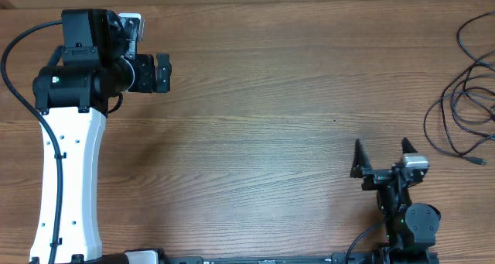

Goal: Untangle cables

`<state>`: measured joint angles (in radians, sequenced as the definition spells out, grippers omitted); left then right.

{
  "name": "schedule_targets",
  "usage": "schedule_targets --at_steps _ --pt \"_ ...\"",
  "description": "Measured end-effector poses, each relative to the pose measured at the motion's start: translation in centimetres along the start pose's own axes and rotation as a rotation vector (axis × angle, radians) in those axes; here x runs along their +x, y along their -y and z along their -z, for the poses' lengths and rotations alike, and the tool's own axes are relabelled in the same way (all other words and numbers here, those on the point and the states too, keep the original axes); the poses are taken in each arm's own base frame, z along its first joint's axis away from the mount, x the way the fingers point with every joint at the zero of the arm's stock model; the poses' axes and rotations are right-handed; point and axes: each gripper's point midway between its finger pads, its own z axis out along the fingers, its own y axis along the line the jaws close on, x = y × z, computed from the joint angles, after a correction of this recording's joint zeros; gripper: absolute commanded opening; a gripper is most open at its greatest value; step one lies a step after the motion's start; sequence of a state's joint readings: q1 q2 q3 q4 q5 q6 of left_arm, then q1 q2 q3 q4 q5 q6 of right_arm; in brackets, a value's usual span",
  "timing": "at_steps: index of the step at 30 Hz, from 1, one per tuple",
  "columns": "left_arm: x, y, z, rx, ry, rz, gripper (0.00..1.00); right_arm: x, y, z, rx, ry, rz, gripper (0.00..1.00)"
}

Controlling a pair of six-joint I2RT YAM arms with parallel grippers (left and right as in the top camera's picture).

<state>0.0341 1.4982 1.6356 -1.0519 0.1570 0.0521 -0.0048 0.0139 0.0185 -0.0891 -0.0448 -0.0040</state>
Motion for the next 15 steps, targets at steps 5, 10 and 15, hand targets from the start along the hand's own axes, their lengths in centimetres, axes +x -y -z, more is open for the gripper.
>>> schedule_targets --at_steps 5,10,15 --pt "0.0 0.0 0.0 0.0 0.0 0.013 1.0 0.1 -1.6 0.0 -0.067 -0.005 0.001 1.0" --pt "0.0 0.0 0.0 0.0 0.0 0.019 1.0 0.1 -1.9 0.0 -0.078 -0.006 0.002 1.0" --pt "0.0 0.0 0.0 0.0 0.001 0.02 1.0 0.1 -1.9 0.0 -0.078 -0.006 0.002 1.0"
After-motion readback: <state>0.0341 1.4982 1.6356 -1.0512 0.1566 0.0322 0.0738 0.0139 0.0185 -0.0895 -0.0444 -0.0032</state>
